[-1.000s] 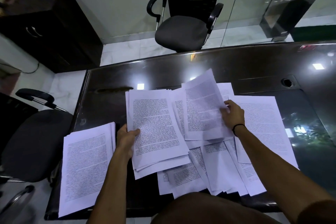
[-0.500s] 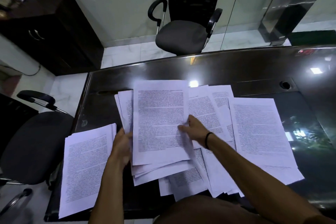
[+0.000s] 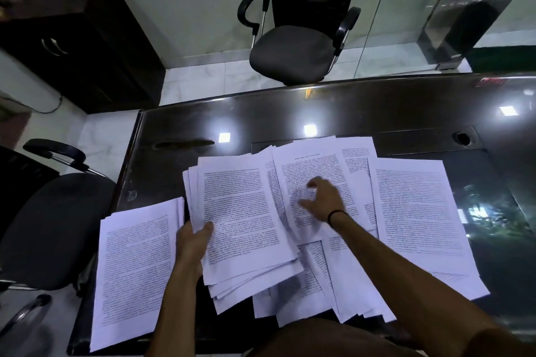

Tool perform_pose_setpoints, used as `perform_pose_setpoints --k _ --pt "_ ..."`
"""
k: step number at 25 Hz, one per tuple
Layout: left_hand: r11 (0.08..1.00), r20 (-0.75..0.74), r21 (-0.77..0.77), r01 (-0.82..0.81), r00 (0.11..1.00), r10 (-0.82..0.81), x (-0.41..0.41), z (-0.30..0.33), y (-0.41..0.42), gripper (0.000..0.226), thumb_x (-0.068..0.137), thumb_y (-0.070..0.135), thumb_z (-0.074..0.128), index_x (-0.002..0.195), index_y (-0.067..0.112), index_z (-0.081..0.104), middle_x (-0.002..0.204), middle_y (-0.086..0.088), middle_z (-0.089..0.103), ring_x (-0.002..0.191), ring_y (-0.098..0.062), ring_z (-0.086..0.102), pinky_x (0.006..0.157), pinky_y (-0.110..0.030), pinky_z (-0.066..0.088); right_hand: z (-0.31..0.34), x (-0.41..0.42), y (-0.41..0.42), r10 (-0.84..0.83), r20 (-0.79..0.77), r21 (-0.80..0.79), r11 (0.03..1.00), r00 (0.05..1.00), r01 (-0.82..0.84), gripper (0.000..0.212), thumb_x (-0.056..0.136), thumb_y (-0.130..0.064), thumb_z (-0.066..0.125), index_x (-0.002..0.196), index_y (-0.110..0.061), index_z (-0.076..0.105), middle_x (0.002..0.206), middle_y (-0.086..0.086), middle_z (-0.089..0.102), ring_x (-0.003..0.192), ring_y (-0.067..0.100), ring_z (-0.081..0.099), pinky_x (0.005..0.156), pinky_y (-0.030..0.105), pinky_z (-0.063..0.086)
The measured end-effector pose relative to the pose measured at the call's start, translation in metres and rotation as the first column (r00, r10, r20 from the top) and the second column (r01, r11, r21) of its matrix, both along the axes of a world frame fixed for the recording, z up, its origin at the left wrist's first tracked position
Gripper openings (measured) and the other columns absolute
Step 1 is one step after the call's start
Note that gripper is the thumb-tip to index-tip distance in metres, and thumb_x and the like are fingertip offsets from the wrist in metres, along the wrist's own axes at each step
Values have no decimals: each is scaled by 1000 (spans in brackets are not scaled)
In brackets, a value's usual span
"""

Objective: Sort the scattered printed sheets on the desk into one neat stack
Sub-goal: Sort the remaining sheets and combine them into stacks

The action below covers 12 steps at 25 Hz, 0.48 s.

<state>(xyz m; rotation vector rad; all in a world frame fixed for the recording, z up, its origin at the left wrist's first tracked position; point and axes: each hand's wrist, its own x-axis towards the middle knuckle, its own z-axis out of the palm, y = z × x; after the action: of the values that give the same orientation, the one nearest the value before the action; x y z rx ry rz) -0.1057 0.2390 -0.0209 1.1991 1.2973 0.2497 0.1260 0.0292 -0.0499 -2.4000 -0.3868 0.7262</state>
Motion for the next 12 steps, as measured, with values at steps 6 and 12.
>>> perform_pose_setpoints --k 6,12 --pt "997 -21 68 -41 999 43 1 2 20 41 97 9 65 138 7 58 121 -6 65 109 -30 62 96 -39 48 -9 55 -33 -241 9 -308 923 970 232 109 57 -46 92 142 -19 29 146 17 34 127 44 47 96 55 48" --pt "990 -87 140 9 996 3 3 3 26 44 98 17 66 140 10 57 134 -11 64 118 -37 61 103 -48 48 1 64 -41 -151 -40 45 987 988 153 44 86 -24 74 125 -7 63 120 9 67 106 31 62 96 41 48"
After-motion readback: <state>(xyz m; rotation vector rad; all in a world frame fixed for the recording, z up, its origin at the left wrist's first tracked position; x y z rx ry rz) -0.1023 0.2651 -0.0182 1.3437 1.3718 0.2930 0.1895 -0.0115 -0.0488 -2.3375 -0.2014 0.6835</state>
